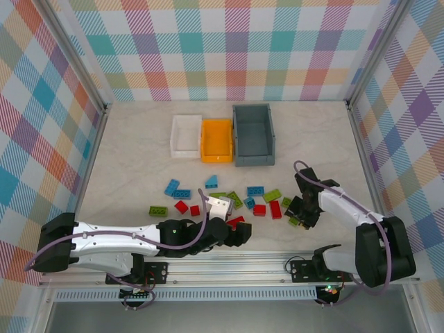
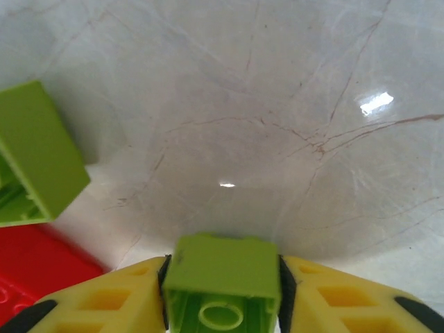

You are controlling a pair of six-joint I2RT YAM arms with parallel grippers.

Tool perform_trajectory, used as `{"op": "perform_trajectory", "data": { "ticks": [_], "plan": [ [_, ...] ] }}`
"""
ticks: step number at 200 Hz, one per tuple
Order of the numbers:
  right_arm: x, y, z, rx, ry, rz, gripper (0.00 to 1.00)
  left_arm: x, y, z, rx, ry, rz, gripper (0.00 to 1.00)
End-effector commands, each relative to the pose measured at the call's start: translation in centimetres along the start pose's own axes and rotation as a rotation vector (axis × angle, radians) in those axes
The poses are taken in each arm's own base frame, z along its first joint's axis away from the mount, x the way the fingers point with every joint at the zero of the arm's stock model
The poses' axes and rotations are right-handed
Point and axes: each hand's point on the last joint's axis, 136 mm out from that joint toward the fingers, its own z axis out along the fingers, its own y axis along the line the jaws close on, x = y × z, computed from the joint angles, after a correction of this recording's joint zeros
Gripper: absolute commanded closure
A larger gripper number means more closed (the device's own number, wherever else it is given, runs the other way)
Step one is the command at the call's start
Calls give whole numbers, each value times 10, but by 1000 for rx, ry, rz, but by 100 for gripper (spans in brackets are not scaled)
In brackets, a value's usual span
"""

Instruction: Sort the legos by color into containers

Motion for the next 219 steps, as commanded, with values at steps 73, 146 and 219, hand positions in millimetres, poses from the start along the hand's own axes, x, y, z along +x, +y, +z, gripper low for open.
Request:
{"op": "perform_trajectory", "data": {
  "ticks": [73,146,219],
  "plan": [
    [-40,124,-100,-95,-340,-374,73,-92,-22,-40,10,-157,-32,11],
    [-138,259,-98,-147,-329,-391,73,-163,-34,11,-332,-188,157,11],
    [-165,274,-53,-82,-243,-342,55,-157,-8,12,-409,-181,119,12]
  ]
}}
